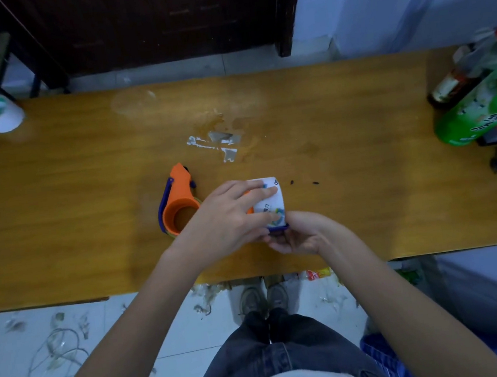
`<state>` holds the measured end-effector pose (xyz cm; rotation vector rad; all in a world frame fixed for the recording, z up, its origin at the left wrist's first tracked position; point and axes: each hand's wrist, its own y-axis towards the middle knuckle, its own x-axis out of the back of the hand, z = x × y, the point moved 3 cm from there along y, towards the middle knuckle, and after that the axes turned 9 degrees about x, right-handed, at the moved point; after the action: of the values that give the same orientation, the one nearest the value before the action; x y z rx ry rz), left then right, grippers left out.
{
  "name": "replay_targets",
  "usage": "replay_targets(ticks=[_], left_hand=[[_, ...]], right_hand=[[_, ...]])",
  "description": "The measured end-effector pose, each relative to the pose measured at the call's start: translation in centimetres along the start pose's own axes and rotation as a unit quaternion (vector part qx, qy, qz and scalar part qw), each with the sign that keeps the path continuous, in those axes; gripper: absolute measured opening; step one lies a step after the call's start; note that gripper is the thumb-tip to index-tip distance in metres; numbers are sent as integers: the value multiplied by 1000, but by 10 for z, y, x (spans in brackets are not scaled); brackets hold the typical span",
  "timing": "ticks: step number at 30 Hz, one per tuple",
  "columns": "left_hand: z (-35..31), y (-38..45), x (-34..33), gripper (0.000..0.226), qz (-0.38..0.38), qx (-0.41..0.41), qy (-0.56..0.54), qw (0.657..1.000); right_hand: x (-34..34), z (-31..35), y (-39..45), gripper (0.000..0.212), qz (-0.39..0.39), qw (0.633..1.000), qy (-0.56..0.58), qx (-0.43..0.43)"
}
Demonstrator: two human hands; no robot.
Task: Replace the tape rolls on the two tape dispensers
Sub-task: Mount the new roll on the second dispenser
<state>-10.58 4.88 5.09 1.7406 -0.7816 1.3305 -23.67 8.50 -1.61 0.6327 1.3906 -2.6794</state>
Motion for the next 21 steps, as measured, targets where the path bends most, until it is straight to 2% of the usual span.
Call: replay_targets(ticks=[6,12,17,21], left_hand=[[-4,0,3,18,-44,-27,19,998],[-10,-7,0,19,-126,-42,38,990],[-6,-2,-1,10,-178,-8,24,984],[-11,0,-8,6,-200,41,8,979]], right_hand=[[-2,3,-3,30,4,1000,6,-1],[-7,7,-5,26,-3,1000,22,5],[-10,10,-7,25,13,1000,23,-5],[-9,10,-6,28,3,1000,19,18]])
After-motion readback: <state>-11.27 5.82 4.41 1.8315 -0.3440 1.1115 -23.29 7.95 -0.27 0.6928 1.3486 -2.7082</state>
